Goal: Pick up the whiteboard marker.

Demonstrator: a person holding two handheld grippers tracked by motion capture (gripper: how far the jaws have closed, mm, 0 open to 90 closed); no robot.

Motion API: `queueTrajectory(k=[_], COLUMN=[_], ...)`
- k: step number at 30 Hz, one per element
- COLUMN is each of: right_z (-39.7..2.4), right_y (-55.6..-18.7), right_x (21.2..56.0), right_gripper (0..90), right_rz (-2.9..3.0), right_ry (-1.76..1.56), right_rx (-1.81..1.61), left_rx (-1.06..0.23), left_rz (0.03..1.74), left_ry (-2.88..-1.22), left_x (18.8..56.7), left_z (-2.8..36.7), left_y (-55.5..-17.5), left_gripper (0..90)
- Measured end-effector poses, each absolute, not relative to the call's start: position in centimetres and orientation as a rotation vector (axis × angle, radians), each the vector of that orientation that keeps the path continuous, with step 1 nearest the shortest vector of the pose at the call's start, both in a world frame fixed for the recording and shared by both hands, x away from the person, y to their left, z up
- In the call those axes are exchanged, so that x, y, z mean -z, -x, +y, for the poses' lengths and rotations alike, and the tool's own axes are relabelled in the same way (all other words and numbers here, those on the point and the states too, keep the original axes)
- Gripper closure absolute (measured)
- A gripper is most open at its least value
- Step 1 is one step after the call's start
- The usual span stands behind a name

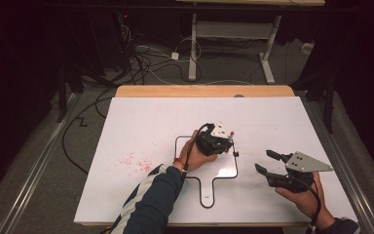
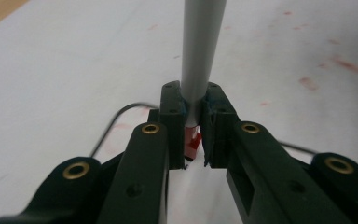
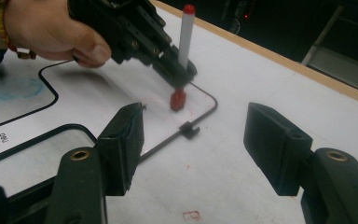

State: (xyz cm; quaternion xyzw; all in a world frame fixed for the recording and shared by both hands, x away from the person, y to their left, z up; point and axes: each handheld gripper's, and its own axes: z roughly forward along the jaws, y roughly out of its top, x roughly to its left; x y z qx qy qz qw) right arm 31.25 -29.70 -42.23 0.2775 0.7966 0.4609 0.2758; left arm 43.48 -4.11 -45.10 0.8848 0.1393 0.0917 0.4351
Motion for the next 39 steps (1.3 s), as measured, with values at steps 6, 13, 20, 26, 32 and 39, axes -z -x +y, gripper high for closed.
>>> queueTrajectory(k=[6, 13, 20, 26, 32, 39], right_z=[-29.9, -30.1, -29.9, -29.9, -29.7, -29.8], right_y=[-31.2, -31.1, -31.0, -31.1, -31.1, -31.2], right_x=[42.2, 42.1, 42.2, 42.2, 42.2, 42.2], right_gripper=[38.9, 38.9, 38.8, 38.8, 38.8, 38.8], right_rz=[2.135, 2.126, 2.136, 2.136, 2.138, 2.140], right_ry=[-0.754, -0.761, -0.758, -0.758, -0.750, -0.755], right_rx=[-1.245, -1.242, -1.240, -1.244, -1.240, -1.241], left_rx=[-0.221, -0.273, -0.285, -0.218, -0.314, -0.209], left_rz=[0.292, 0.428, 0.457, 0.344, 0.457, 0.440], left_ry=[-2.266, -2.245, -2.222, -2.233, -2.223, -2.180], left_x=[44.5, 44.7, 44.9, 45.0, 45.0, 45.4], left_z=[-4.2, -1.9, -1.3, -1.5, 0.2, 0.8], left_y=[-42.8, -44.3, -44.1, -42.7, -43.8, -43.2], left_gripper=[78.8, 78.8, 78.8, 78.8, 78.8, 78.8])
